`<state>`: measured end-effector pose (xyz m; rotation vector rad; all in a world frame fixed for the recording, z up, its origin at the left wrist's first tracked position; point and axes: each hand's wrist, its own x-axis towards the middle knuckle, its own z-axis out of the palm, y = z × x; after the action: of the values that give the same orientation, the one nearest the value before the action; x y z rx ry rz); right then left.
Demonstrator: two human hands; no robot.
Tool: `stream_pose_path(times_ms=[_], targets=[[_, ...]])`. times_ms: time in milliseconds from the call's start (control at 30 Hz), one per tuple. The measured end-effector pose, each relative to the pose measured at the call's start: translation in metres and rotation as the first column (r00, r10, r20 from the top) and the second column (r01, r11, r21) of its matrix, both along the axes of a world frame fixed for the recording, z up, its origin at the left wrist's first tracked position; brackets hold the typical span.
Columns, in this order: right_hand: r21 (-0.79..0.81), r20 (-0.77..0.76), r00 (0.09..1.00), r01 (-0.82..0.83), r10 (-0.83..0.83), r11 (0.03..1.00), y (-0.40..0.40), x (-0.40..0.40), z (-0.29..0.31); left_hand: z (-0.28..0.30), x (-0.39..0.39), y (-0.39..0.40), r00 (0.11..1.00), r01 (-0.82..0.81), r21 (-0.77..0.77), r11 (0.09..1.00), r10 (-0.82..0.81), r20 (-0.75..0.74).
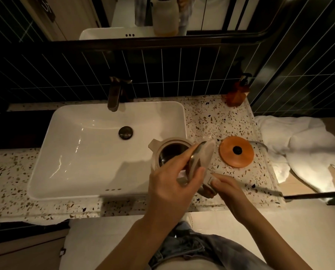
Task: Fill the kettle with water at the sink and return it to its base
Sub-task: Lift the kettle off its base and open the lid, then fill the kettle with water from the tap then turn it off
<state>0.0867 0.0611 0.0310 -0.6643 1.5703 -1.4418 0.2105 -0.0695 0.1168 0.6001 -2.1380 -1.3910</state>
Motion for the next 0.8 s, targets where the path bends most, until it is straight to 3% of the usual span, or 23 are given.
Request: stream_pose_path(times_ms=[133, 233, 333, 433, 567, 667, 800], targets=[[0.055, -0.04, 0.999, -0.02, 0.023, 0.998, 0.004, -0.002, 0.002, 0.001, 0.005, 0.001, 0.993, 0.118, 0.291, 0.949, -0.115, -0.027], [0.065, -0.076, 0.997, -0.028, 0.033, 0.997, 0.003, 0.0, 0.009, -0.008, 0.006, -0.007, 0.998, -0.057, 0.299, 0.953, 0.055, 0.016], [0.075, -0.116, 0.992, -0.046, 0.055, 0.996, 0.003, 0.001, 0.016, -0.023, 0.002, -0.023, 0.953, -0.302, 0.202, 0.932, 0.286, 0.102], [0.116, -0.121, 0.991, -0.045, 0.059, 0.992, 0.002, 0.0, 0.021, -0.034, -0.003, -0.041, 0.906, -0.412, 0.27, 0.871, 0.359, 0.223], [0.147, -0.126, 0.992, -0.002, 0.02, 0.989, 0.004, -0.003, 0.016, -0.047, -0.008, -0.06, 0.886, -0.428, 0.479, 0.766, 0.251, 0.39], [0.152, -0.088, 0.996, 0.038, -0.024, 0.988, 0.003, -0.009, 0.011, -0.055, -0.007, -0.057, 0.911, -0.38, 0.625, 0.682, 0.158, 0.381], [0.151, -0.039, 0.997, 0.073, -0.068, 0.986, -0.011, -0.019, 0.015, -0.058, -0.01, -0.051, 0.921, -0.389, 0.722, 0.572, 0.23, 0.314]])
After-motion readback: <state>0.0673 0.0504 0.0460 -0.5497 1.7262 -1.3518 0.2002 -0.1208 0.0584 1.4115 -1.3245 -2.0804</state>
